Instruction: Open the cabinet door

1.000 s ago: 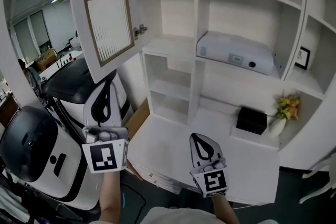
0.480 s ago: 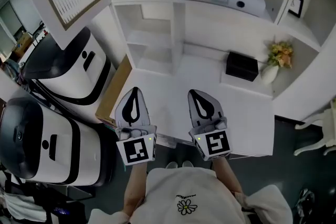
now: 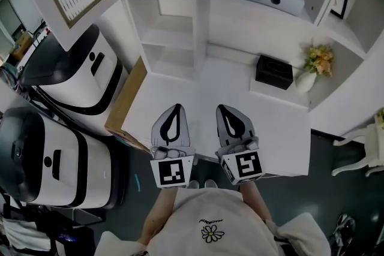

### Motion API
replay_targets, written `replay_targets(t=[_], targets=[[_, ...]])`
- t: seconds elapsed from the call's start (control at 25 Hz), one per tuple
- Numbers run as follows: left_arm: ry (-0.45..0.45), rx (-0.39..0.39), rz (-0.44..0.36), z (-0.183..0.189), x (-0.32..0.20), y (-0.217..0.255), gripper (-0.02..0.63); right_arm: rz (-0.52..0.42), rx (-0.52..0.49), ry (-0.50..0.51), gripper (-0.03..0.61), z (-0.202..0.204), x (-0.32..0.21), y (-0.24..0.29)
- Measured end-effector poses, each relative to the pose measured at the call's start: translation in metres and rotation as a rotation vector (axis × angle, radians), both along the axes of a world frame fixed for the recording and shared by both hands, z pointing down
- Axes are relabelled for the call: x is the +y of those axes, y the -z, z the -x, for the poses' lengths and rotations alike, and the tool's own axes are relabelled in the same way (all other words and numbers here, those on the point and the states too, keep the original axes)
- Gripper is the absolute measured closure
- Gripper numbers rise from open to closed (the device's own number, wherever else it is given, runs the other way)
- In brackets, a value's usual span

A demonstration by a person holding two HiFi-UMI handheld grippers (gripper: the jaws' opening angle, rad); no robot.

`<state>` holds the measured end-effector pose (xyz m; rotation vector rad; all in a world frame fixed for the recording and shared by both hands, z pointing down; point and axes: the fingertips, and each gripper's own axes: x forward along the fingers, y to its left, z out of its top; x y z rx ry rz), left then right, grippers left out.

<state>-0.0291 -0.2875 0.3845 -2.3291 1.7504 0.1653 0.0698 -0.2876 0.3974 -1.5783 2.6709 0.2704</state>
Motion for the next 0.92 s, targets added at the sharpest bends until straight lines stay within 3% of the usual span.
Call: replay_targets(t=[0.92], targets=[[0.020,0.002,0.040,0.012,0.003,-0.013,0.607,0.033,-0.001,-0.015,0.578,-0.006,-0.001,-0.008]])
